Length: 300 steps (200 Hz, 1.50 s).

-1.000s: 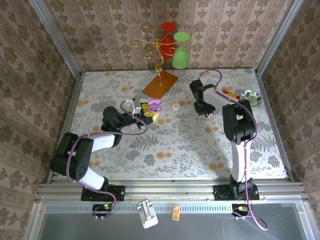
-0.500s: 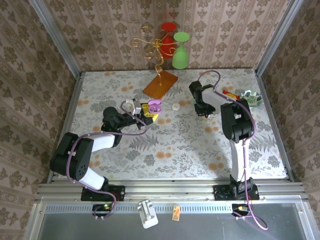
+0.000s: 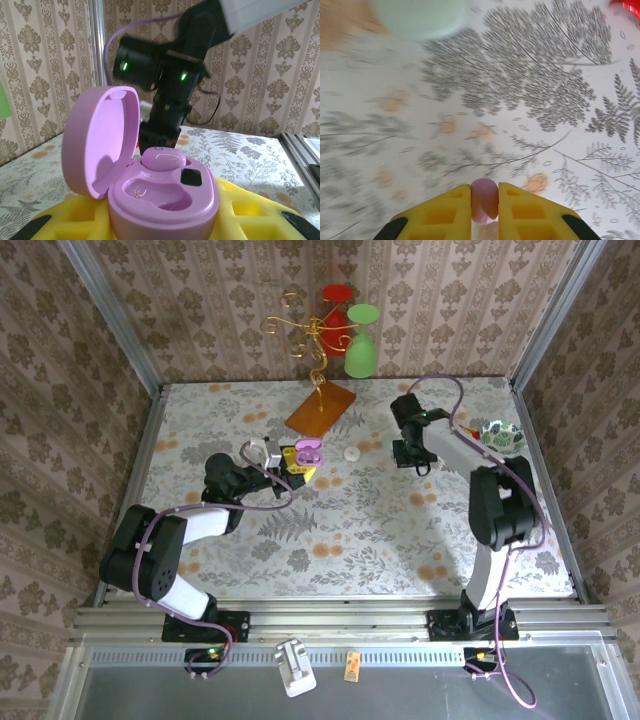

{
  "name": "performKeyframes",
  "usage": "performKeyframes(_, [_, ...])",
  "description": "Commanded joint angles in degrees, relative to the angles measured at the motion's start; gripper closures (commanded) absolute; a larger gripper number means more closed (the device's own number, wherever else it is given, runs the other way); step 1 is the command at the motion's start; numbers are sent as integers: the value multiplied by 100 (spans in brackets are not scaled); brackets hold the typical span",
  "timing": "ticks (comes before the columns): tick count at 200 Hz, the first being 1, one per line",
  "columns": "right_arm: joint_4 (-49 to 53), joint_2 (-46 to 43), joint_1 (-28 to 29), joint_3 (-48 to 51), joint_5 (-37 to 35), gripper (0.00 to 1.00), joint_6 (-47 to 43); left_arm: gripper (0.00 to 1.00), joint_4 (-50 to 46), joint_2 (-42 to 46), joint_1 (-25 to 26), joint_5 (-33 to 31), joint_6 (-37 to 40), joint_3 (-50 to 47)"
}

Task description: Insert the wireless bluetooth earbuds into the charging case

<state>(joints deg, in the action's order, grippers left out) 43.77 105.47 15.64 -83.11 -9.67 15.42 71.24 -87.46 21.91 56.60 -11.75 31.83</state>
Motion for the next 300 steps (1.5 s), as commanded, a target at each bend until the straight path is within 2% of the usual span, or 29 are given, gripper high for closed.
performKeyframes(1, [-261,-641,-18,262,1240,82,304,78,241,79,-31,79,58,16])
performKeyframes(39, [-1087,-1528,55,863,3383,82,905,78,239,56,-29,53,76,25])
performKeyframes(59, [-1464,-1785,231,988,3980,82,1102,78,240,38,-28,38,85,41])
performKeyframes(82, [-1845,-2005,457,1012,4330,82,1353,78,241,27,-23,40,67,77])
performKeyframes(140, [-2374,-2241,1097,722,4681,82,1637,78,255,30,-29,-35,133,60])
performKeyframes(185, [-2509,-1967,1442,250,4738,82,1606,78,251,33,-25,-122,164,24])
performKeyframes(261, [-2115,-1349,2063,-565,3790,83,1413,78,251,154,-3,-252,217,-46])
performKeyframes(300, [-2072,-1184,2171,-645,3639,82,1341,78,250,168,23,-281,209,-46])
